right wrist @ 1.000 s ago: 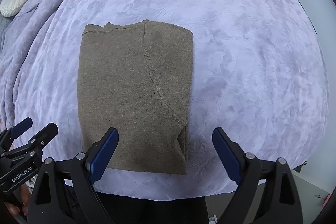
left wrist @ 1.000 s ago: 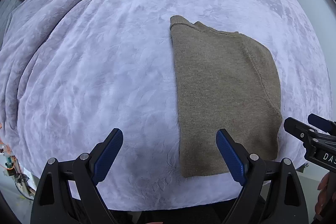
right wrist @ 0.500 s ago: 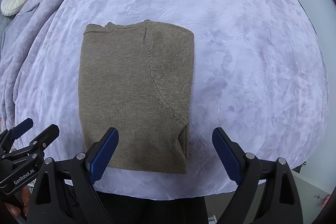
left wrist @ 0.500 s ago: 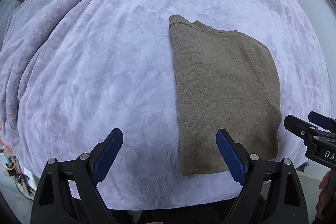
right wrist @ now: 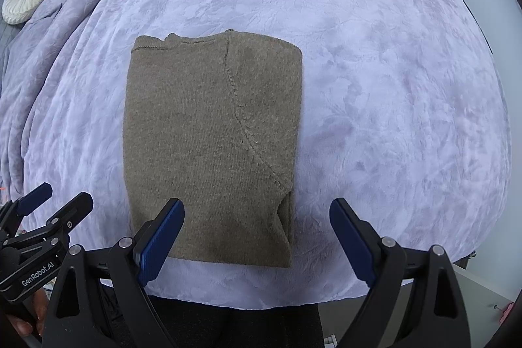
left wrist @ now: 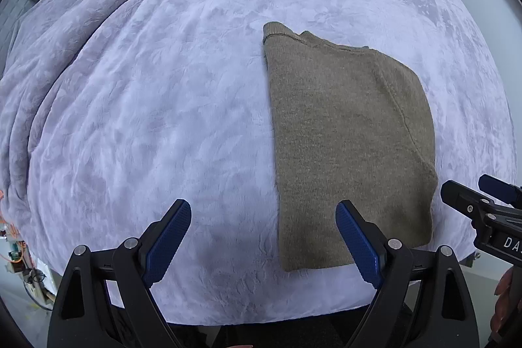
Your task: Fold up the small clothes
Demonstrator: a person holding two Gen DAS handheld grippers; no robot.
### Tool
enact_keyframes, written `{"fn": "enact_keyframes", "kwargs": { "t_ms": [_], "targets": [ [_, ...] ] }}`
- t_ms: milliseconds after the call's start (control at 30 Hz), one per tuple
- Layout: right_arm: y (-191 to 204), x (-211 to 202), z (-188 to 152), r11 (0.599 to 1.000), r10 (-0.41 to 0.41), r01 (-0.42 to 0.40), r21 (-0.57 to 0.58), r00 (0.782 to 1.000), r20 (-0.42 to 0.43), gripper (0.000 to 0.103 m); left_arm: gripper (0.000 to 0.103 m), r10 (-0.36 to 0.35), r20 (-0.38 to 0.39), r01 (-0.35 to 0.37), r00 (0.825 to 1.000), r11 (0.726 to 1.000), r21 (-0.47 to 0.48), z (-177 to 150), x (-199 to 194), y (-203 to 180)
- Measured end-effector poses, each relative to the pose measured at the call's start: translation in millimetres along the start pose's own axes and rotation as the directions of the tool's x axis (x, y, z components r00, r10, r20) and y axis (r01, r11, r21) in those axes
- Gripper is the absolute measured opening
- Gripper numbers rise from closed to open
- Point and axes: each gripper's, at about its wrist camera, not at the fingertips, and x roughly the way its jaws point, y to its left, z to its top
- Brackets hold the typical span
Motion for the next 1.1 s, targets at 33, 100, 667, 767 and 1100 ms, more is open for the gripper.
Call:
{"fn": "enact_keyframes", "kwargs": {
  "t_ms": [33, 100, 667, 767, 1100],
  "targets": [
    [0.7, -0.3, -1.4, 1.000, 0.000, 0.000, 0.001, 1.000, 0.001, 0.092, 0.091, 0.001, -0.001, -0.001, 1.000, 1.000, 0.000, -0.2, 0.0, -0.2],
    [0.5, -0.2, -1.3, 1.000, 0.000, 0.000, 0.002, 1.000, 0.001, 0.092, 0.091, 0.003, -0.002, -0.003, 1.000, 1.000, 0.001, -1.4, 0.0, -0.3],
    [0.2, 0.7, -5.4, 1.000, 0.004, -0.004, 0.009, 1.000, 0.001, 0.092, 0.091, 0.002, -0.003, -0.002, 1.000, 1.000, -0.002, -3.6, 0.8, -0.8],
    [0.4, 0.8, -5.1, 1.000, 0.004, -0.004, 0.010, 1.000, 0.000, 0.092, 0.091, 0.001, -0.004, -0.001, 1.000, 1.000, -0.002, -2.9, 0.7, -0.7],
    [2.4, 1.5, -5.8, 1.000, 0.003, -0.002, 0.009, 1.000, -0.001, 0.092, 0.091, 0.010, 0.000, -0.010, 1.000, 1.000, -0.003, -2.9, 1.7, 1.6]
  ]
}}
